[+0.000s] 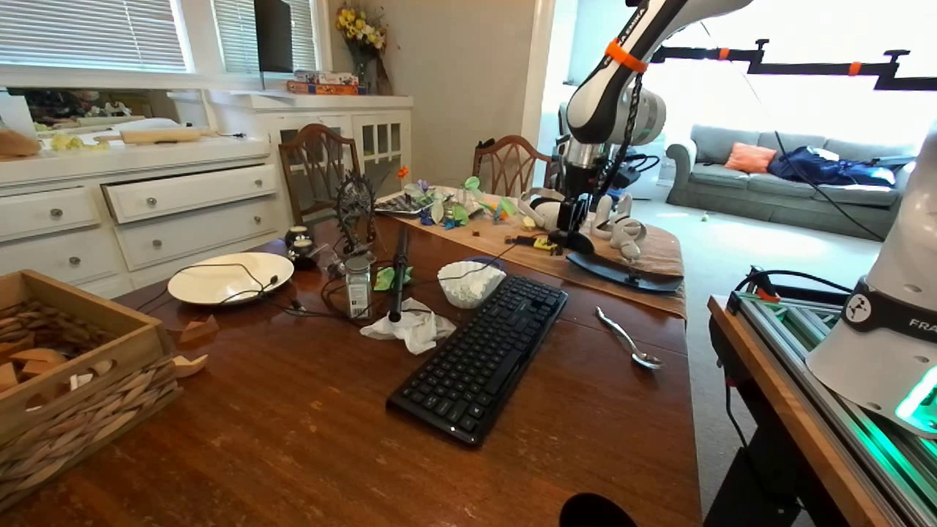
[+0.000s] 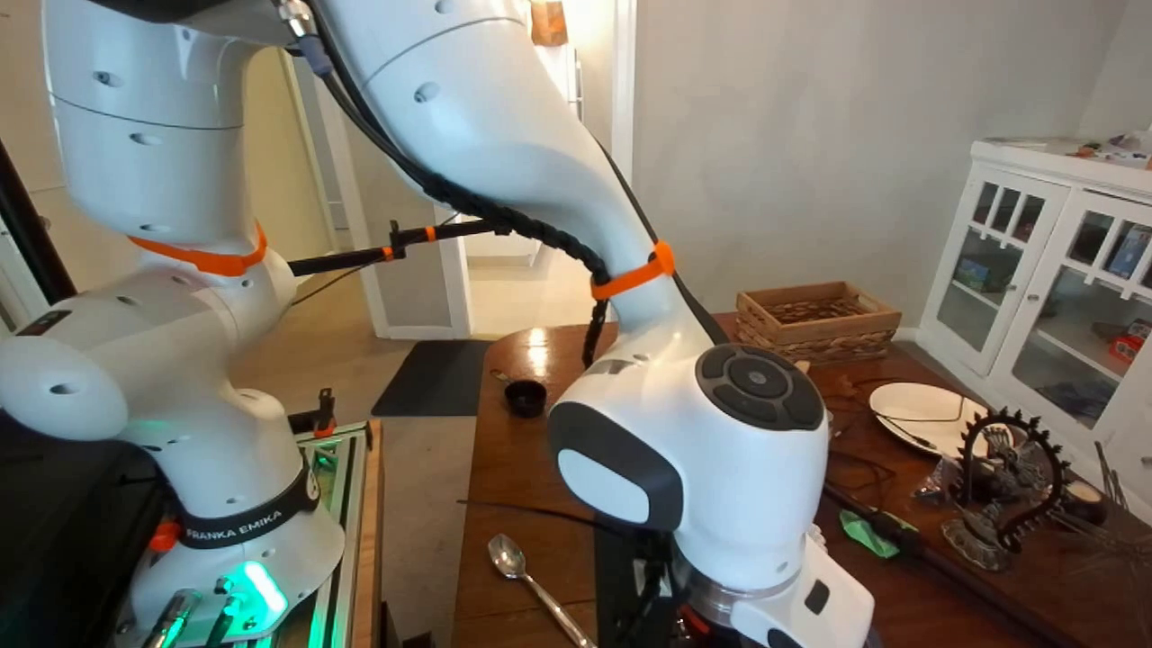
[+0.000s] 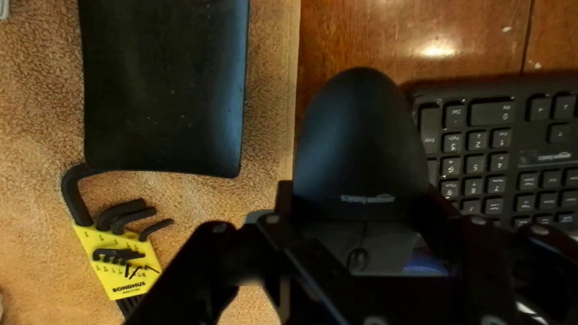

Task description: Move the black mouse to the right side of the table.

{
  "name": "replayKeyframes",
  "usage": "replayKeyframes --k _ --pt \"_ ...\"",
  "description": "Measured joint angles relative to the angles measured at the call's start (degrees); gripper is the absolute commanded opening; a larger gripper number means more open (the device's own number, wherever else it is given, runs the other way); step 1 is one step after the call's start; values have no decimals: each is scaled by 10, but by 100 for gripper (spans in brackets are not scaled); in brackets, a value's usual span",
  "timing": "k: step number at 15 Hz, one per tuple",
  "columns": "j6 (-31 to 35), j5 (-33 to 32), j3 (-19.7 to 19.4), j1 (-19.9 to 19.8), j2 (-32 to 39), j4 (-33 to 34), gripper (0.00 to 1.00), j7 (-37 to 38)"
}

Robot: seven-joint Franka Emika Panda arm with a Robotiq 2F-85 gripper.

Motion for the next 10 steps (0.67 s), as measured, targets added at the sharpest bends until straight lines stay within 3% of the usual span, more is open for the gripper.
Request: replayKeyframes --k 10 --pt "25 0 63 -66 106 72 42 65"
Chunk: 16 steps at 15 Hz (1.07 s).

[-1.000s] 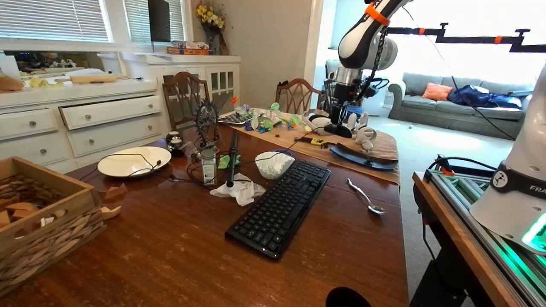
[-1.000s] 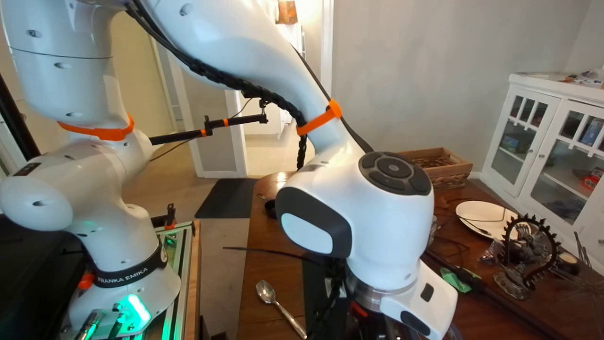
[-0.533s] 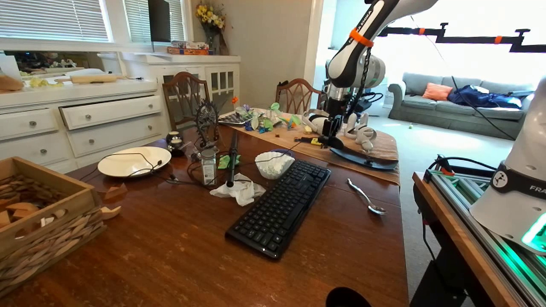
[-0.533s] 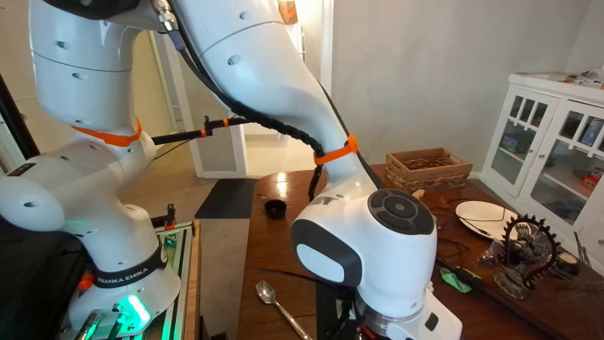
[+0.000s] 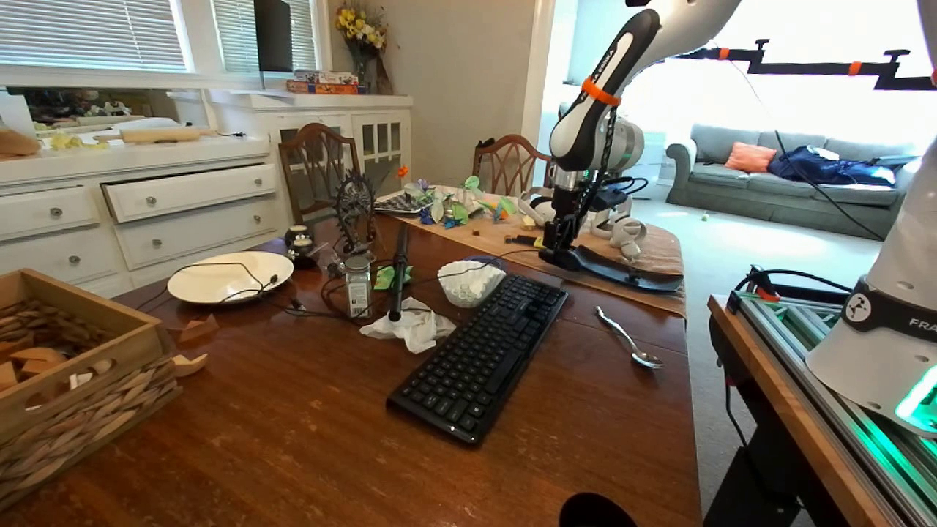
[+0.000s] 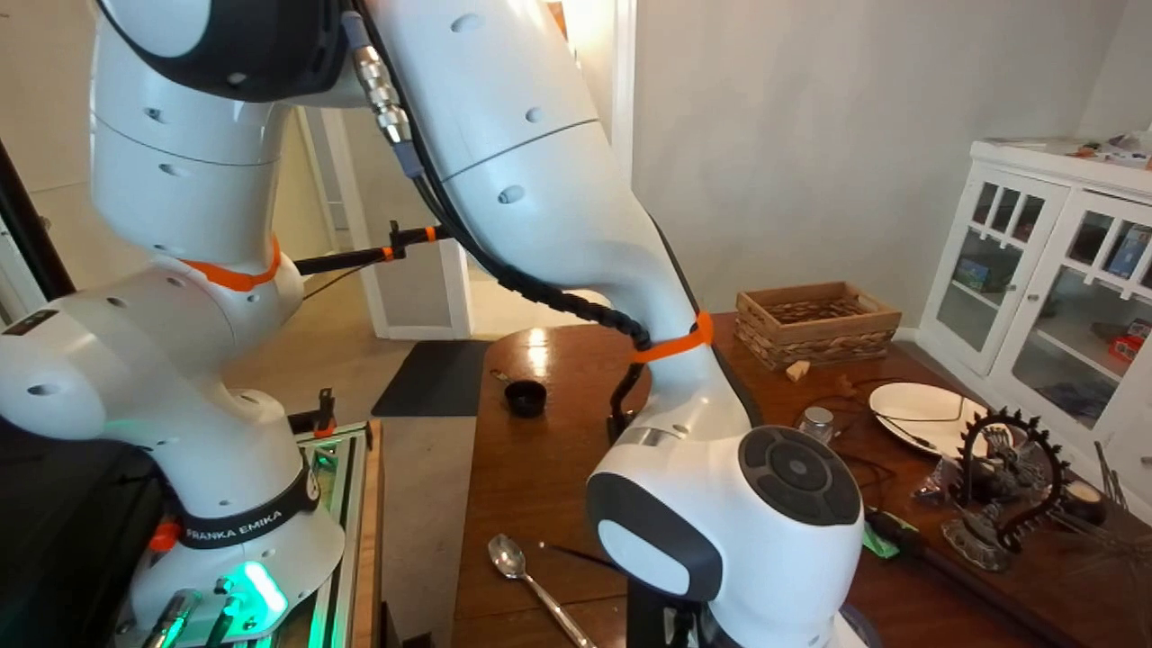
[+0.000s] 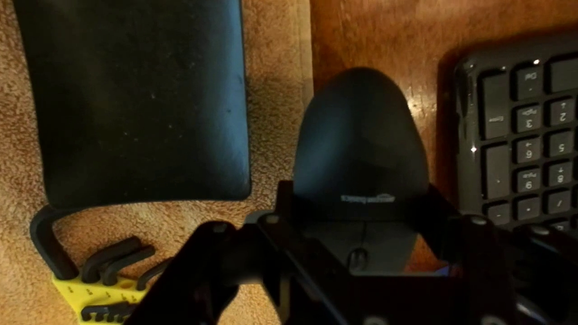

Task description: Move the black mouse to the right side of the table.

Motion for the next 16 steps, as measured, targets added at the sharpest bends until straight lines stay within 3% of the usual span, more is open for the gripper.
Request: replayKeyframes --k 12,13,16 --pt "0 -4 26 -8 57 40 42 39" --pt "0 -5 28 -8 59 40 92 39" --pt "0 -12 30 -8 61 41 100 39"
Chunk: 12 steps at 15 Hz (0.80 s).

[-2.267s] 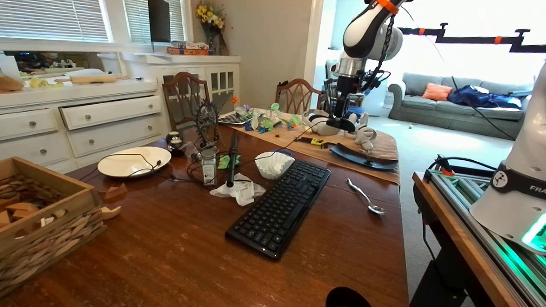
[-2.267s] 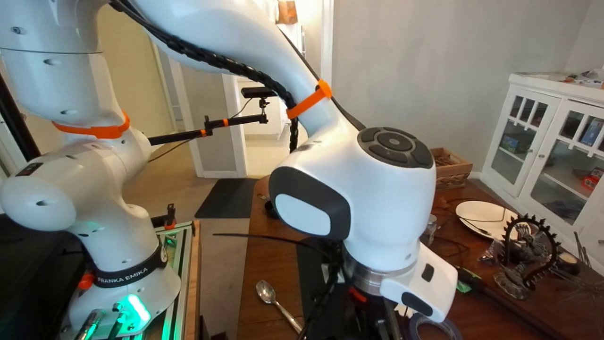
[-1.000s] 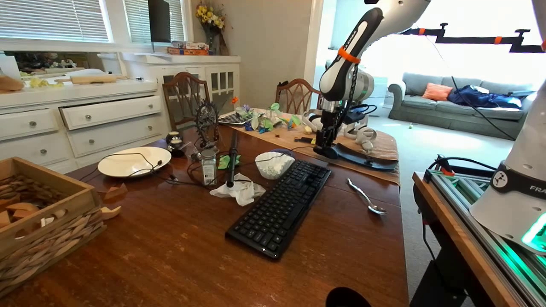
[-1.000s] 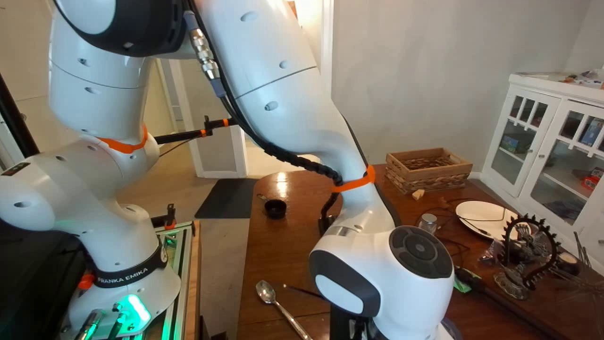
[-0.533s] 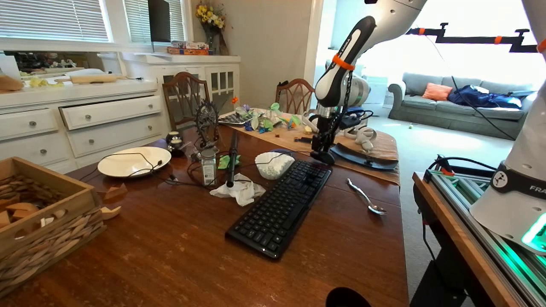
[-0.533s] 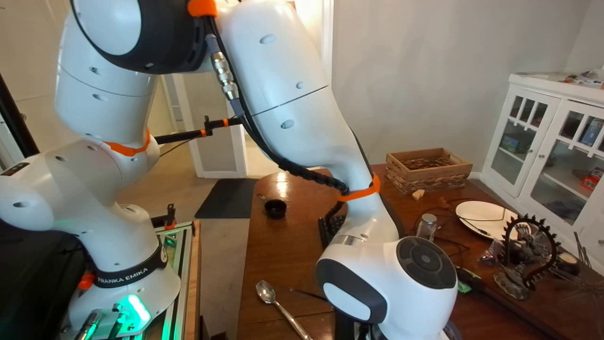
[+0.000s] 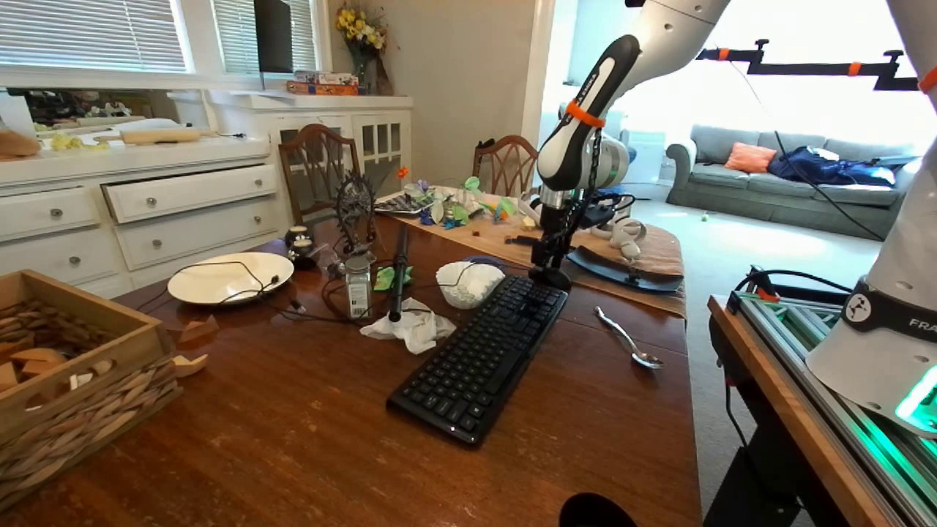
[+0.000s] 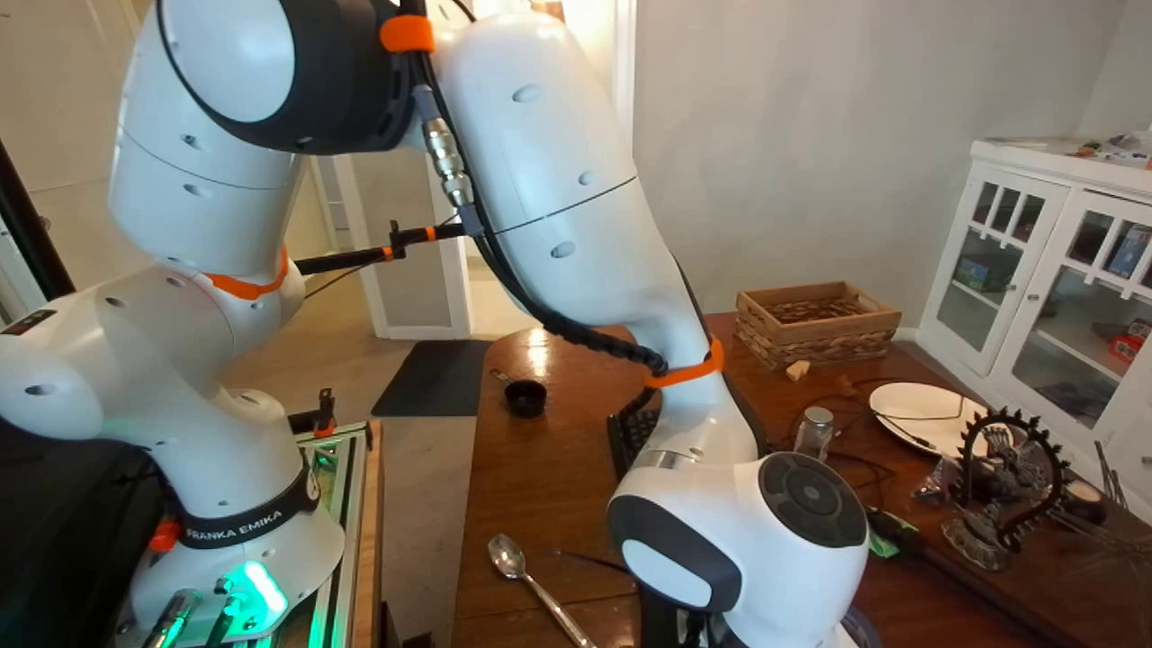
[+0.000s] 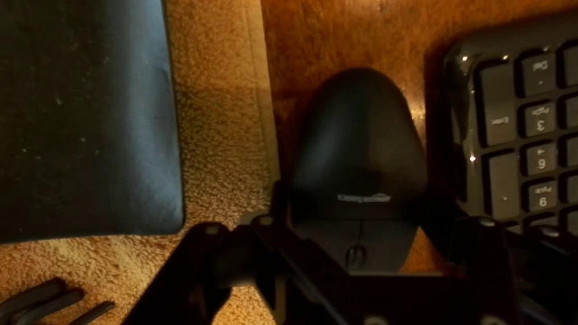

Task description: Move the black mouse to the right side of the table.

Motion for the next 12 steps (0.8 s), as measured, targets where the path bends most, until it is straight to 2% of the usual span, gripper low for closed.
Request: replayKeyframes --k 4,6,12 --pt "-1 -27 -2 5 -18 -4 100 1" --pt "-30 -54 -12 12 -52 -20 100 3" --pt "-233 -67 -20 18 -242 -117 100 -37"
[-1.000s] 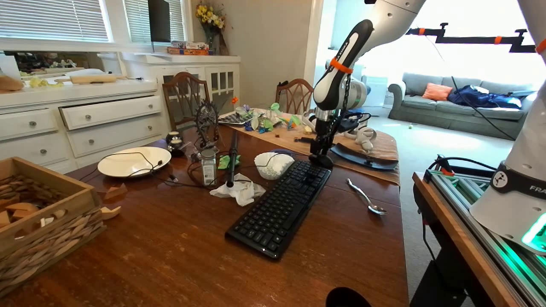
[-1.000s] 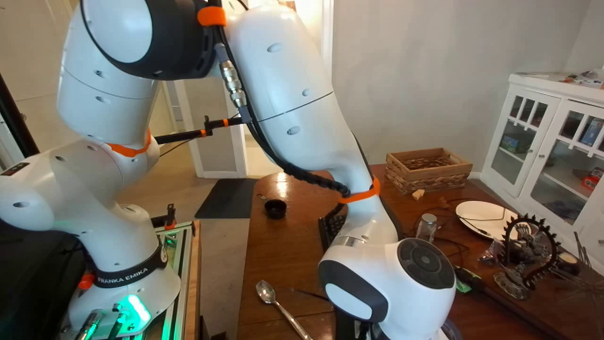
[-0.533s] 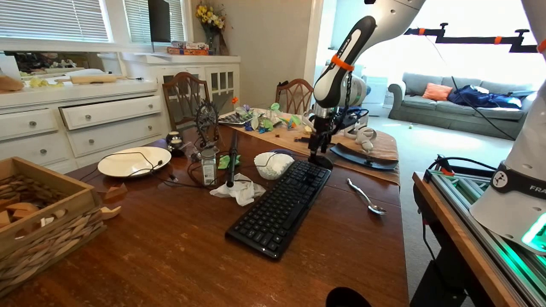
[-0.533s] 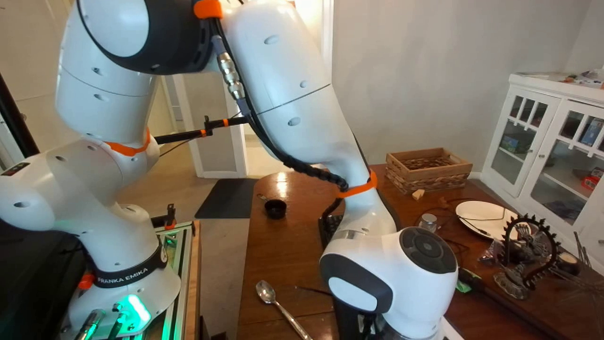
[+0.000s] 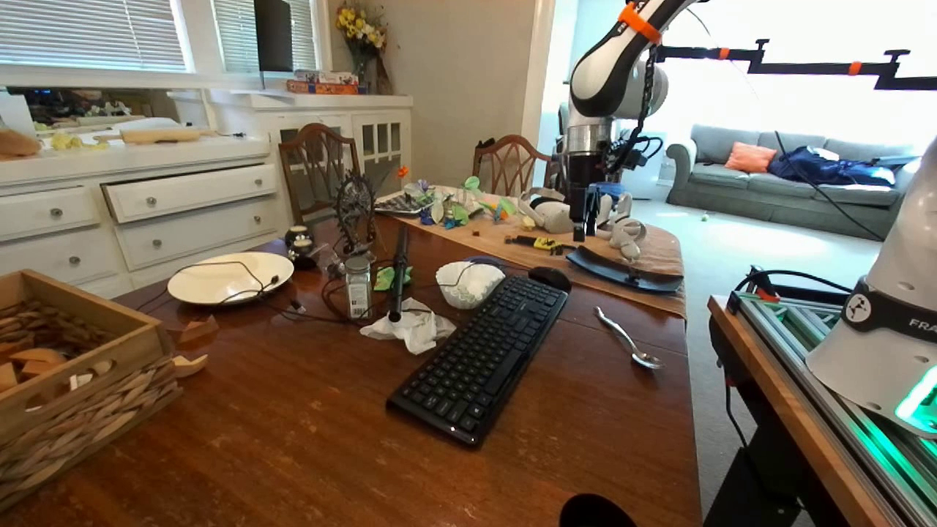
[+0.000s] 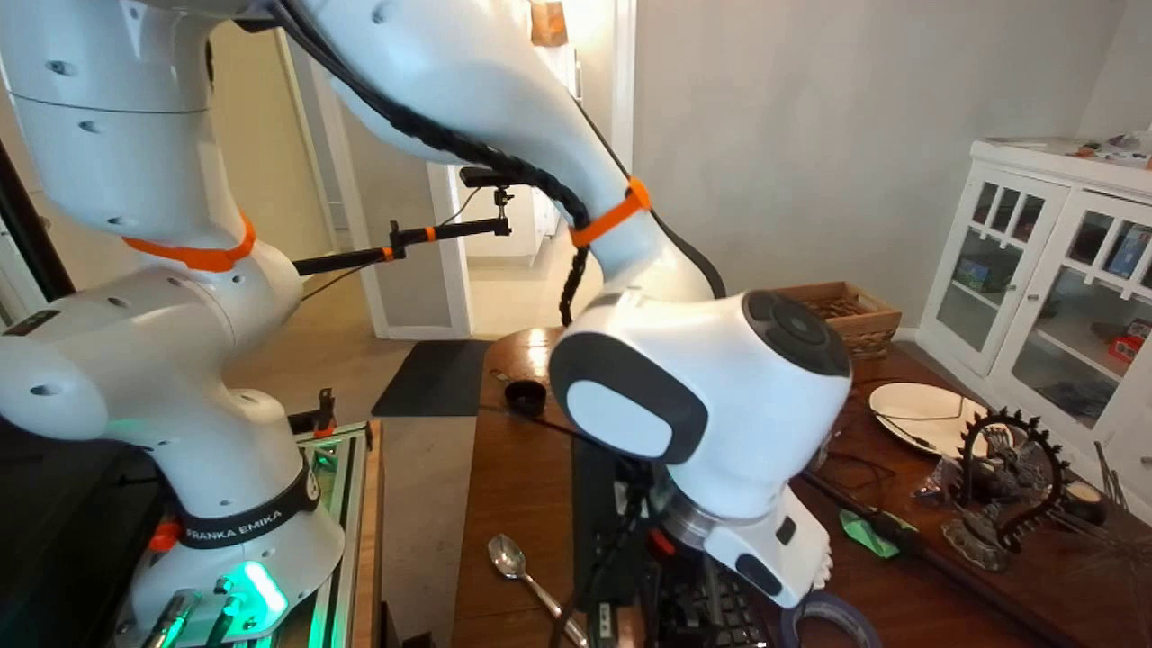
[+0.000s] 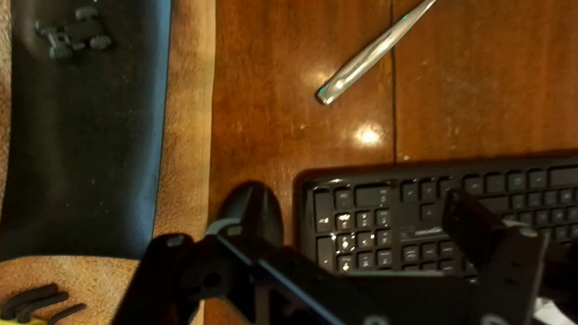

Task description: Move the black mouse to the right side of the table.

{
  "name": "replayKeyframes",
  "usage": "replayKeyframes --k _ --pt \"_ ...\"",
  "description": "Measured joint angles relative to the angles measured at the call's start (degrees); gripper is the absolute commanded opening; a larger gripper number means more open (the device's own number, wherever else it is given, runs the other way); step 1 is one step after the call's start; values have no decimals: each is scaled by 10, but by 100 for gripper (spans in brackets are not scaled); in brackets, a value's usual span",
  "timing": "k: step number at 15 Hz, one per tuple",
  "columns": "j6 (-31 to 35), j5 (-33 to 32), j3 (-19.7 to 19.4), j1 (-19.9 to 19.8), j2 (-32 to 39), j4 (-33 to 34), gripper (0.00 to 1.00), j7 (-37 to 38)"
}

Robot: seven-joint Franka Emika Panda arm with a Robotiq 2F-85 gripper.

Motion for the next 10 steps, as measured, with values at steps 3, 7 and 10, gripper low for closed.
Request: replayKeyframes --k 3,7,10 --pt "-33 -27 -26 24 -97 -56 100 -5" --pt "-49 -81 -45 58 -203 -106 100 -3" --pt "-49 -81 -58 68 -200 -105 100 -3"
